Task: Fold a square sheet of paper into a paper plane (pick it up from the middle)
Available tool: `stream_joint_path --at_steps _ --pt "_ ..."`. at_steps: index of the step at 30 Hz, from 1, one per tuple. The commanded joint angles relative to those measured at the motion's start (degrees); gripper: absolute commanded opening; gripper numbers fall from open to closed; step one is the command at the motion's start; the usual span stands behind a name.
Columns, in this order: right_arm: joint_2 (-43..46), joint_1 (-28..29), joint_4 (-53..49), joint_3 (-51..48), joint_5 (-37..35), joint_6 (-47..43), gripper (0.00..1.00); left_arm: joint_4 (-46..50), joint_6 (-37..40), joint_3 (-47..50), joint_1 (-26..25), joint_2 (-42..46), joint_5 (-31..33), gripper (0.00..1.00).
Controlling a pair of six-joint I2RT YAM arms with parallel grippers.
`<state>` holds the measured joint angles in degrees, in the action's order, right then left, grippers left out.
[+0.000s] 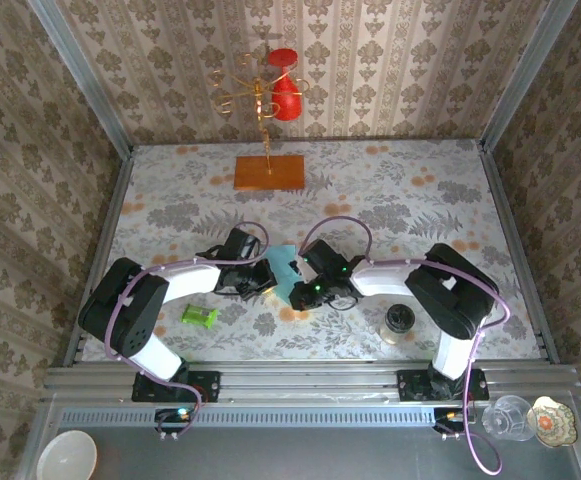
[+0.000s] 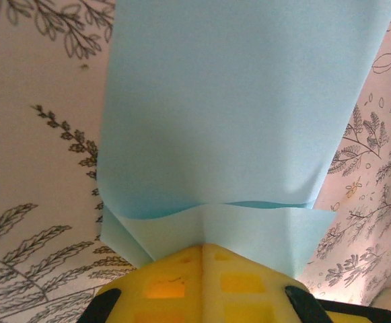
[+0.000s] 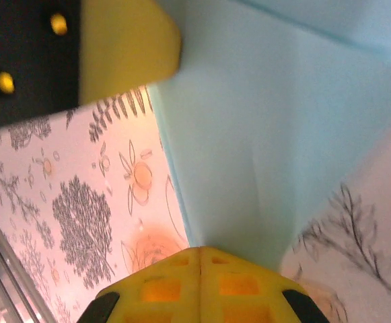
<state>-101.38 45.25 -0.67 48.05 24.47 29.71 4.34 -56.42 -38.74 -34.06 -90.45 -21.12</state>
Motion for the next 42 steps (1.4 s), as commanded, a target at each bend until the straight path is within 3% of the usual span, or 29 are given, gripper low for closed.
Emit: stream_joint_path --at_steps 1,10,22,42 --pt "2.56 0.25 -5.51 -6.04 1.07 -1.11 0.03 4.53 -0.36 2.22 0.58 -1.82 3.90 0.01" --pt "14.39 0.17 -4.23 -5.51 -4.29 -1.60 0.05 4.53 0.22 1.14 0.58 -0.90 2.76 0.01" --pt "-0.98 0.86 -1.76 5.97 -5.65 4.83 0.04 2.30 -0.01 0.68 0.05 -0.69 1.18 0.01" --pt "-5.84 1.02 -9.09 5.49 -9.90 6.14 0.01 -4.19 5.27 1.56 -1.84 5.84 -3.90 0.05"
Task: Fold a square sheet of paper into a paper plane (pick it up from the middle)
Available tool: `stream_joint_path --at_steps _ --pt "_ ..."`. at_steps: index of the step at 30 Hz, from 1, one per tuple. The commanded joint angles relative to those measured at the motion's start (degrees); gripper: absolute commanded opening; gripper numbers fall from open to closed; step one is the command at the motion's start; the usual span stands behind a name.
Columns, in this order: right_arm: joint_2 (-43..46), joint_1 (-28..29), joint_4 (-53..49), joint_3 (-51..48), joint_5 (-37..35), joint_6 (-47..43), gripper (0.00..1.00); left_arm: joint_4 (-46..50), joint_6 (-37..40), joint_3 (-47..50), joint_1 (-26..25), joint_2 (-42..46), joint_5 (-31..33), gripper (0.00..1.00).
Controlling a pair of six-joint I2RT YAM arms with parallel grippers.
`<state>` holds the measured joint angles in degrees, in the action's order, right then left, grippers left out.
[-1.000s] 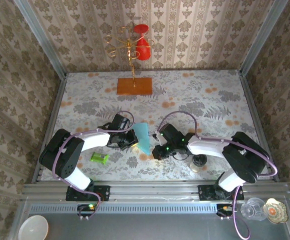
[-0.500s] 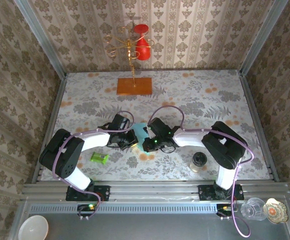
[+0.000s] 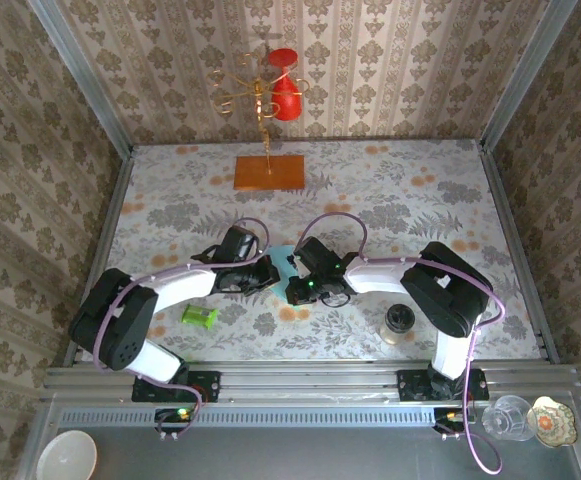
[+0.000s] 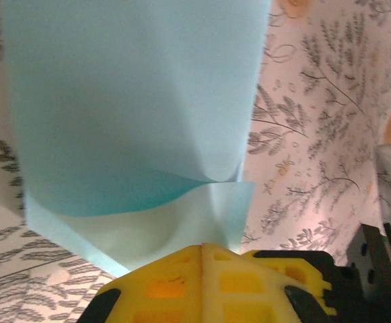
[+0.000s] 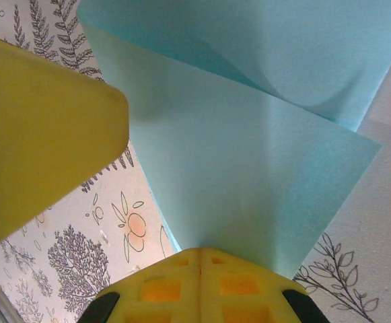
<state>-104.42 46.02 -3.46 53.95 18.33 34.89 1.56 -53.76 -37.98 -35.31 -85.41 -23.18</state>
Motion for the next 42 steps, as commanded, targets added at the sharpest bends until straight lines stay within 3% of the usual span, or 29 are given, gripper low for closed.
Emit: stream_joint_path --at_steps 1,15,27,42 --pt "-2.86 0.29 -6.31 -0.41 -3.69 1.14 0.01 -1.55 2.69 0.71 -0.99 0.43 -2.01 0.05" --pt "-3.23 0.20 -7.65 -0.17 -4.18 1.68 0.01 -6.56 1.20 1.13 -2.19 -5.91 -2.84 0.05" --pt "-3.61 0.21 -9.21 -3.13 -5.31 5.28 0.00 -8.62 -1.42 5.25 -1.57 -7.33 2.50 0.03" --pt "-4.37 0.05 -11.93 -7.37 -8.57 9.84 0.00 -9.85 5.54 7.90 8.87 -5.03 -0.87 0.03"
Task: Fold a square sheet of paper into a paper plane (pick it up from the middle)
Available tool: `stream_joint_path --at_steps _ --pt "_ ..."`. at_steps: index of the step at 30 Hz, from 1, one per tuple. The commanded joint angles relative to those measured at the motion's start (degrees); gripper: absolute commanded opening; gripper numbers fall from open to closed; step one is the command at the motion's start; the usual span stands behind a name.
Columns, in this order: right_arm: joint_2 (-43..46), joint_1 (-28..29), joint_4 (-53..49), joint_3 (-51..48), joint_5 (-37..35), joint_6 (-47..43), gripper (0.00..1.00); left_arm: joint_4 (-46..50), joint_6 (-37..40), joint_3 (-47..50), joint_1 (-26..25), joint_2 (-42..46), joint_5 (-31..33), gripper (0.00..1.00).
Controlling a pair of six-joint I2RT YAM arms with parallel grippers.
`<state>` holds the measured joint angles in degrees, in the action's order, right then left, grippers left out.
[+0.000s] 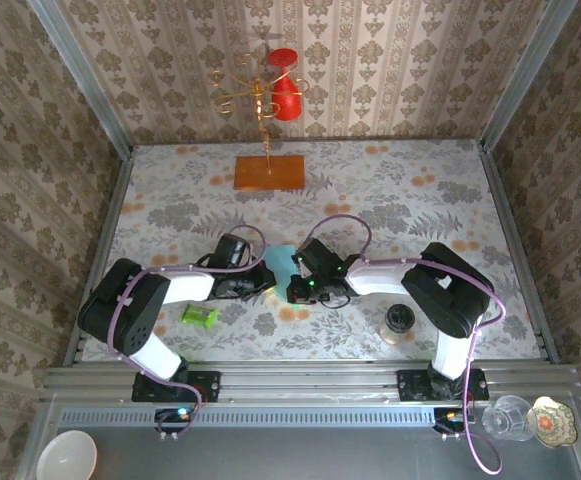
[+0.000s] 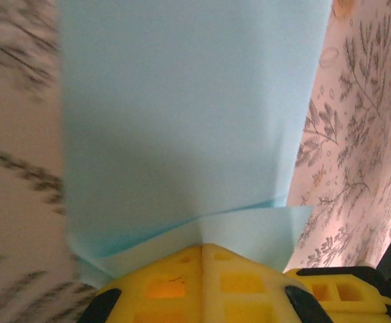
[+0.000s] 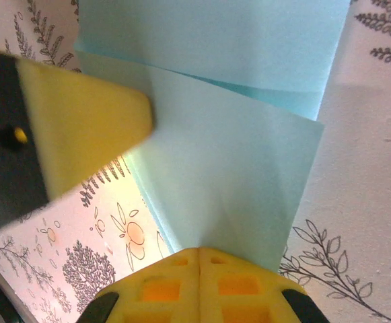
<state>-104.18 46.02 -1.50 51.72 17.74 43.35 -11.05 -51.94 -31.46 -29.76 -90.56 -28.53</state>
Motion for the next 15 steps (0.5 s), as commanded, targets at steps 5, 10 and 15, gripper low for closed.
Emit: stream_joint_path --at_steps 5,10,15 --pt "-3.79 -0.47 -12.67 -5.33 -7.46 0.86 0.00 9.71 8.57 -2.40 10.03 -0.37 3.22 0.03" --pt "-3.43 -0.67 -10.97 -5.05 -6.24 0.74 0.00 10.60 10.24 -4.04 13.34 -2.87 1.81 0.03" --pt "-2.10 -0.69 -7.10 -5.36 -3.79 0.84 0.00 9.45 10.26 -4.58 14.81 -3.49 0.29 0.03"
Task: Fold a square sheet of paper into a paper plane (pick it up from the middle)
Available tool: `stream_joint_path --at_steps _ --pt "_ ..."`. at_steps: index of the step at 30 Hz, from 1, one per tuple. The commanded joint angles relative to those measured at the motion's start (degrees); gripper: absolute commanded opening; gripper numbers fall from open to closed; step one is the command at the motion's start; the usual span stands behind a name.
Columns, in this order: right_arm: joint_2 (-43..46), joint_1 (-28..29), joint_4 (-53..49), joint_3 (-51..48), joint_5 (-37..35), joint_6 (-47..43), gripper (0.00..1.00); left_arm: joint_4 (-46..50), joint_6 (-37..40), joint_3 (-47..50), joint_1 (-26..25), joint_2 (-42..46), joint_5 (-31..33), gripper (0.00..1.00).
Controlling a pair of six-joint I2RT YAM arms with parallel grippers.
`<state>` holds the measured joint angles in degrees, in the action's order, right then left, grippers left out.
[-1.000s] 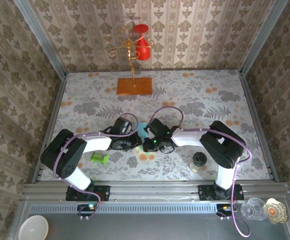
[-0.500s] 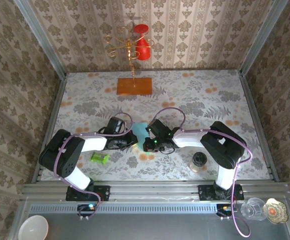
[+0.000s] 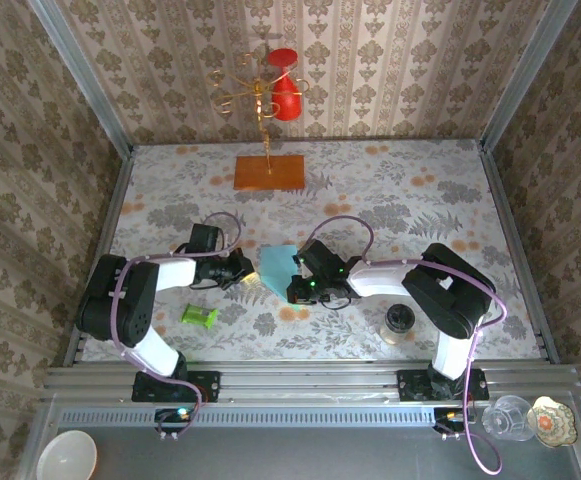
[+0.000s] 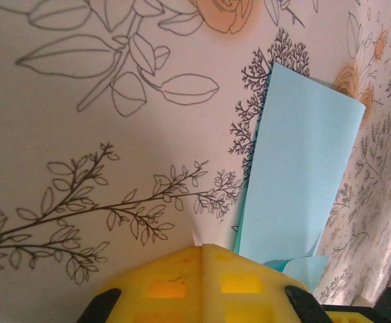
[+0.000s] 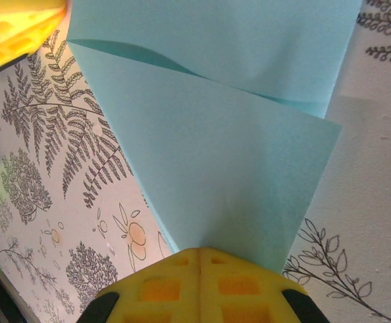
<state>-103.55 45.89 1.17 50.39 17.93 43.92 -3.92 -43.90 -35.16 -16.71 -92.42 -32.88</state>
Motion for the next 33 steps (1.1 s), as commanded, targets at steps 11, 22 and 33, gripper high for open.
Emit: stream_joint_path --at_steps 11,22,33 --pt "7.96 -1.35 -1.82 0.06 -1.76 -2.43 0.13 10.36 0.36 -2.75 -0.22 13.53 7.82 0.13" --pt "12.68 -4.56 -3.98 -2.77 -7.92 -5.47 0.42 8.97 -7.76 2.77 -7.52 20.66 9.74 0.34" --pt "15.58 -2.00 -0.16 -3.84 -7.69 -7.56 0.38 1.38 -13.99 4.57 -13.61 15.05 9.86 0.37"
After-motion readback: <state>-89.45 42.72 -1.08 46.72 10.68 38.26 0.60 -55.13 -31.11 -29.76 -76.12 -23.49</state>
